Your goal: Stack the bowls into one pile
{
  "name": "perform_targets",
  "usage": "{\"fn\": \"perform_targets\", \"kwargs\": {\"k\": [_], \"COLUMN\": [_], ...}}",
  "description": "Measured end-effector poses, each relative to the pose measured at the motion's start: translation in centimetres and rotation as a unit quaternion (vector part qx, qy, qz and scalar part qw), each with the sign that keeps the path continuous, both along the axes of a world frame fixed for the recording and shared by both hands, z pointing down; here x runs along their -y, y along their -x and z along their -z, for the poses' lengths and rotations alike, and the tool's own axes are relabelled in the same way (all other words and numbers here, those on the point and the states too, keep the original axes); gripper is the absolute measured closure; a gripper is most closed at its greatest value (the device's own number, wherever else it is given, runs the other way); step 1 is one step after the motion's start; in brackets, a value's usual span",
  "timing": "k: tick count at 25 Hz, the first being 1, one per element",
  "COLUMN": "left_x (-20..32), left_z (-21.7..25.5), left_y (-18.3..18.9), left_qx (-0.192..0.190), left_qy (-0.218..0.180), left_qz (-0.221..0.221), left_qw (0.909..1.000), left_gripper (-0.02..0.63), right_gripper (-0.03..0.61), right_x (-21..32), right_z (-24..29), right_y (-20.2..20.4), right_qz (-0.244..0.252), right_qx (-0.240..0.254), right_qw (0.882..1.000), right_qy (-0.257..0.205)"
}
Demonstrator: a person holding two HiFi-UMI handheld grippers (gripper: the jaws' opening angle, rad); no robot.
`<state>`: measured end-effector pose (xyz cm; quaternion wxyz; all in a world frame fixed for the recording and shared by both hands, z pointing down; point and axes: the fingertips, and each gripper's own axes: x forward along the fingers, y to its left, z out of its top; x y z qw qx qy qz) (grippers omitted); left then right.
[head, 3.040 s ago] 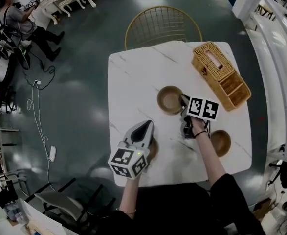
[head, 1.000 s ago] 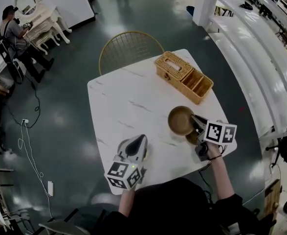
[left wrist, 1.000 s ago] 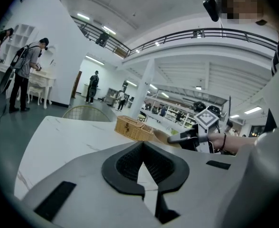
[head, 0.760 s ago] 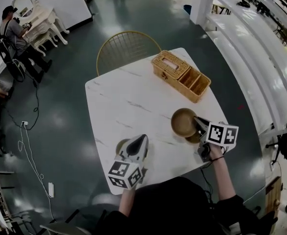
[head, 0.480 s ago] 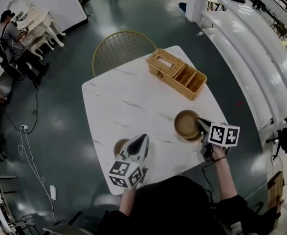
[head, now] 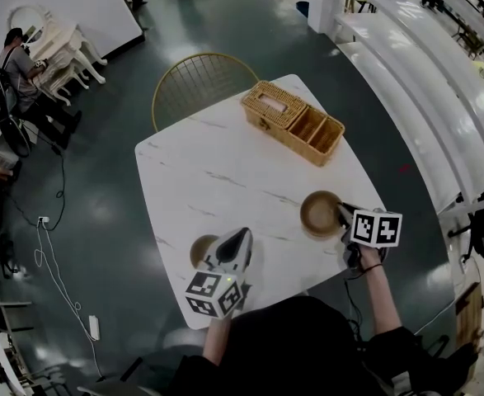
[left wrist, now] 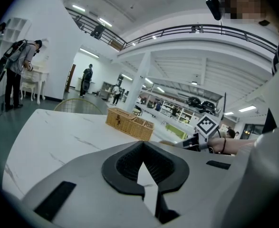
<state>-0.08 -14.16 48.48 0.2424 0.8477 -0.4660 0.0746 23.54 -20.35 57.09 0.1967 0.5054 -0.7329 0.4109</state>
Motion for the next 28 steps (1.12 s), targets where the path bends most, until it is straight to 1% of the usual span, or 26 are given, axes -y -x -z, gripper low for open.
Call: {"fn": "perform_targets", "kwargs": {"k": [9, 13, 18, 21, 22, 25, 28], "left_x": [-0.3, -0.4, -0.3, -0.2, -0.1, -0.1, 0.0], "left_z": [-0.1, -0.3, -0.5, -0.7, -0.7, -0.8, -0.9], "left_y": [0.6, 0.8, 0.7, 0.4, 0.3, -0.2, -0.7], "left_qx": [0.003, 0.003, 0.002, 0.0, -0.001, -0.002, -0.001], "left_qy": [0.005, 0.008, 0.01, 0.011, 0.012, 0.013, 0.015], "left_qz": [0.011, 0.014, 0.011, 0.004, 0.002, -0.007, -0.015], "left_qw": [0.9999, 0.9999, 0.9999, 0.9999, 0.9999, 0.9999, 0.9998], "left_gripper": [0.6, 0.6, 0.598, 0.6, 0.6, 0.6, 0.598], "right_gripper": [0.548, 0.548, 0.548, 0.541, 0.538, 0.489, 0.469], "right_x": [-0.1, 0.0, 0.1, 0.1, 0.0, 0.0, -0.1], "right_z": [-1.4, -1.3, -1.0, -0.8, -0.8, -0.6, -0.9], "right_y": [0.0, 0.1, 0.5, 0.6, 0.6, 0.1, -0.4], "right_qz": [0.01, 0.014, 0.034, 0.032, 0.033, 0.025, 0.018], "right_qx": [-0.058, -0.077, -0.096, -0.103, -0.105, -0.112, -0.109], "right_qw": [0.998, 0.997, 0.994, 0.993, 0.993, 0.992, 0.993], "right_qy": [0.004, -0.007, -0.03, -0.037, -0.039, -0.048, -0.043]}}
